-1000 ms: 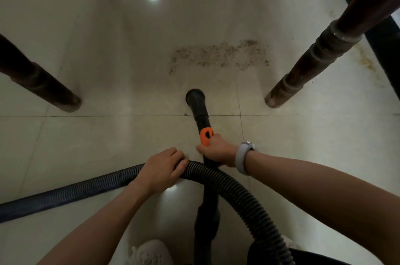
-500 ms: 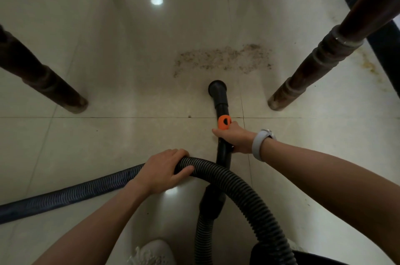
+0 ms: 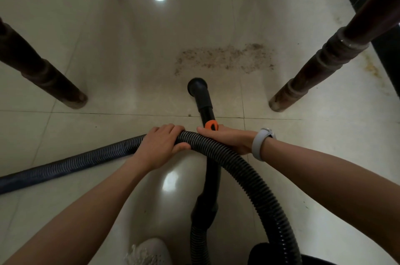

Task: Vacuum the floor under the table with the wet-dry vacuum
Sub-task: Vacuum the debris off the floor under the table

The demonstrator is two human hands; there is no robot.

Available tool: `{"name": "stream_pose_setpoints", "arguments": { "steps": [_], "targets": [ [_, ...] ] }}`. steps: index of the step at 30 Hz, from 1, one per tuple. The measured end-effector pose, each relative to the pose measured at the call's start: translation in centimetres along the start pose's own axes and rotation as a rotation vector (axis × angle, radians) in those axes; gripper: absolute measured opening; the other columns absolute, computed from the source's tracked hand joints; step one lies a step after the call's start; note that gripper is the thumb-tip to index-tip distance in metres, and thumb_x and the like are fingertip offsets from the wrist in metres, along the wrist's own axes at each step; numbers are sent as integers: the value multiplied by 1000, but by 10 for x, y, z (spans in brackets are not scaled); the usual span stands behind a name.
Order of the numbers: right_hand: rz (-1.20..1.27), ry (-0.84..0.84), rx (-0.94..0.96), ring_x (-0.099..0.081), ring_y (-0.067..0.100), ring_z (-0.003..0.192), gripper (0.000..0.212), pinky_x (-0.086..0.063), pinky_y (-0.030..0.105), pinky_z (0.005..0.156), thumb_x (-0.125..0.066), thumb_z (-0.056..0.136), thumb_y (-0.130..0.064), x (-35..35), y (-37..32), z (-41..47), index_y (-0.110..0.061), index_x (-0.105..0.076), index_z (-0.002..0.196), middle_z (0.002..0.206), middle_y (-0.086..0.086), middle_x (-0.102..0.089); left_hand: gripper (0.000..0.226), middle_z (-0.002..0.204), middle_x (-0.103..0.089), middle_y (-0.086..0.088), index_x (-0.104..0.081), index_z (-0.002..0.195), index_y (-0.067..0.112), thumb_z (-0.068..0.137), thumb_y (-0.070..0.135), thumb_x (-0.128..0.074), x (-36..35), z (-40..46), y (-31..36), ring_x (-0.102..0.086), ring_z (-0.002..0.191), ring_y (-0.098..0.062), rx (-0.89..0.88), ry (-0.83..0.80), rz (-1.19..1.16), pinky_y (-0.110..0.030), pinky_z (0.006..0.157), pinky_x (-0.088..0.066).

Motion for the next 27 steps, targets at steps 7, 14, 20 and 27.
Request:
{"name": "stream_pose_setpoints", "arguments": {
  "steps": [7,14,20,27],
  "targets": [
    [-7,-91,25,-60,20,85,83,-55,28,62,-68,81,-39,9,-6,-6,-15,-20,144,112,12,-52,82,121,-55,-5,-51,124,14,80,76,-21,-3,7,1,-51,113,-24,159,85,4,-38,97,-34],
    [-47,17,1,-57,27,95,93,-55,33,67,-68,84,-30,12,-12,-9,-23,-2,149,117,11,-45,32,79,-46,4,-47,83,15,80,38,-69,-39,-28,46,-47,75,-17,464,210,-436,-19,58,-32],
    [-95,78,4,-58,26,92,105,-55,33,68,-68,84,-30,4,-16,-8,-24,15,149,130,15,-37,57,122,-57,-11,-25,141,11,95,27,-53,-59,-15,83,-59,107,-23,538,-379,-1090,-33,90,-49],
    [-446,-10,22,-65,26,82,91,-58,37,73,-67,85,-17,-9,-15,-43,-21,-2,149,106,11,-57,38,110,-59,-22,-37,126,7,94,23,-51,-55,-14,69,-60,97,-34,511,-261,-957,-44,85,-51]
  ]
}}
Point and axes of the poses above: each hand's wrist, its own z-axis towards the middle knuckle, its own x-axis out of the back of the hand, y = z × x, the point moved 1 cm from there along z, towards the middle knuckle
